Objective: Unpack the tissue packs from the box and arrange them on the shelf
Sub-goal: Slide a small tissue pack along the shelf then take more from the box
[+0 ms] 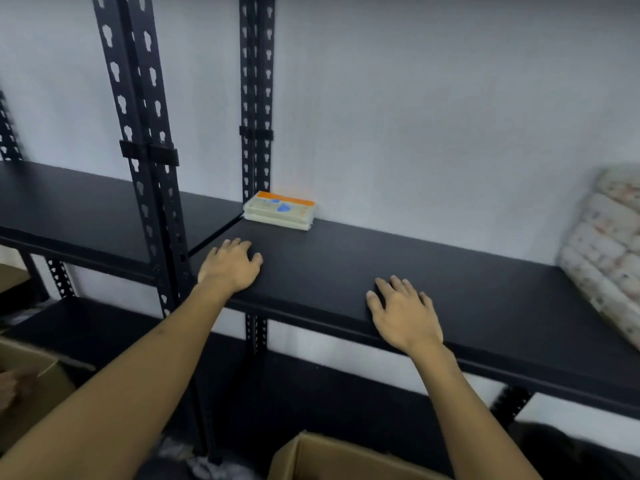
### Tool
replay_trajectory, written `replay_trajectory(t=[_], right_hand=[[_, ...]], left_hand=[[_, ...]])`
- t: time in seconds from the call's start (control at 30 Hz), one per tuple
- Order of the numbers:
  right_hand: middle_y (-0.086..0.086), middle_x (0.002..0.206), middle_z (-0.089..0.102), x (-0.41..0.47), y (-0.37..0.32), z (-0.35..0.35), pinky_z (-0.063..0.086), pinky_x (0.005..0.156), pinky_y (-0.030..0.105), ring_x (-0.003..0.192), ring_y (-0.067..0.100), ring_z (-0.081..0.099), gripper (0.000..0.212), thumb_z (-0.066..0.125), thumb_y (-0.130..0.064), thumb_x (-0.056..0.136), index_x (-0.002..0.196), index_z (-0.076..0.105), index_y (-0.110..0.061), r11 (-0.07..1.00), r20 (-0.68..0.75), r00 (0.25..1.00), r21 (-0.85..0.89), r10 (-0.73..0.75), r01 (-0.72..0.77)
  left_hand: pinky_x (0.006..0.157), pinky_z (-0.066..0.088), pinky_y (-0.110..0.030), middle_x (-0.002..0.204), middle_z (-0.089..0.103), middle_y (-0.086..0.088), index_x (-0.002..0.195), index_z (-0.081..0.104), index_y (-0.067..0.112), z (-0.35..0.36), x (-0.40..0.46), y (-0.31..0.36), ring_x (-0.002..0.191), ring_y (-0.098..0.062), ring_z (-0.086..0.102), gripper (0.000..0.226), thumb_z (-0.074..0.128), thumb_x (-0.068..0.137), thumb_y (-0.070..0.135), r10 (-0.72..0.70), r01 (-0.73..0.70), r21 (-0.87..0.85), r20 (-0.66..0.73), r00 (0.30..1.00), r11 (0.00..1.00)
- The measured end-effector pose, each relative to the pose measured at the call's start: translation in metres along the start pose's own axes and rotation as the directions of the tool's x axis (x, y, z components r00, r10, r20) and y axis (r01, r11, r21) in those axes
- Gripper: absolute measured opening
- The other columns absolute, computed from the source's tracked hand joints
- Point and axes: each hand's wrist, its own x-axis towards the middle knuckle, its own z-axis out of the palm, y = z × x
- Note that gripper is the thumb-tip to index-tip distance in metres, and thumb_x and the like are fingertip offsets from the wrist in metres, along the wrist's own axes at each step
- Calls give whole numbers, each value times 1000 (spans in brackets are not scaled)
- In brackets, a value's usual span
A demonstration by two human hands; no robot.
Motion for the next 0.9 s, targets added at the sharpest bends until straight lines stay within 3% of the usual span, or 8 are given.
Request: replay_trajectory(t=[0.17, 0.3, 0.43, 0.57, 0.63, 0.7, 0.8, 0.9], right_hand=[[8, 165, 22, -37, -10, 15, 10, 124, 52, 154, 27, 13, 63, 8, -49, 105, 158, 24, -21, 997, -82, 997, -75, 0, -6], [10, 163, 29, -61, -9, 28, 12, 124, 49, 152, 28, 18, 63, 12, -48, 106, 156, 29, -16, 995, -180, 982, -91, -64, 48], [12, 161, 33, -79, 1, 36, 14, 124, 48, 151, 30, 24, 59, 20, -47, 106, 154, 33, -14, 989, -243, 960, -87, -139, 121], [10, 162, 30, -95, 9, 42, 13, 124, 46, 153, 27, 20, 56, 32, -45, 106, 154, 34, -15, 985, -313, 935, -16, -166, 170], [6, 165, 25, -111, 14, 50, 15, 122, 44, 154, 24, 15, 54, 37, -42, 105, 153, 35, -17, 978, -338, 926, 63, -166, 199], [5, 162, 31, -131, 22, 65, 22, 120, 42, 151, 21, 24, 52, 42, -38, 104, 152, 38, -18, 965, -363, 921, 156, -144, 212], [4, 153, 45, -168, 46, 106, 32, 111, 41, 139, 21, 41, 50, 47, -36, 104, 150, 39, -21, 948, -239, 971, 304, -19, 94], [7, 148, 51, -213, 80, 169, 40, 107, 46, 132, 29, 48, 52, 49, -37, 101, 150, 39, -21, 908, 74, 989, 393, 127, -146]], left_hand=[[126, 11, -45, 167, 21, -6, 159, 29, 18, 16, -37, -2, 155, -26, 14, 72, 25, 101, 61, 60, -56, 103, -41, 997, 993], [127, 2, -47, 168, 19, -9, 159, 27, 13, 33, -82, 10, 156, -27, 8, 72, 20, 104, 59, 111, -107, 34, -161, 981, 994], [126, -8, -42, 169, 3, -12, 161, 14, 9, 56, -134, 35, 156, -26, -8, 80, 25, 103, 62, 193, -206, -41, -205, 959, 978], [126, -5, -41, 169, -9, -11, 162, 7, 11, 75, -168, 54, 156, -25, -8, 79, 34, 103, 56, 268, -296, -111, -214, 939, 949], [127, 0, -42, 170, -6, -9, 162, 12, 14, 87, -183, 61, 157, -25, -3, 72, 38, 105, 51, 336, -368, -134, -208, 918, 920], [127, 6, -43, 170, 2, -8, 161, 17, 16, 105, -198, 65, 157, -24, 3, 68, 39, 105, 48, 394, -421, -155, -179, 902, 894], [125, 14, -45, 168, 17, -10, 158, 27, 17, 145, -223, 67, 154, -25, 18, 63, 39, 106, 48, 422, -418, -187, -21, 906, 889], [123, 17, -50, 159, 39, -8, 151, 42, 17, 194, -247, 65, 146, -27, 36, 56, 41, 104, 49, 369, -326, -228, 182, 912, 918]])
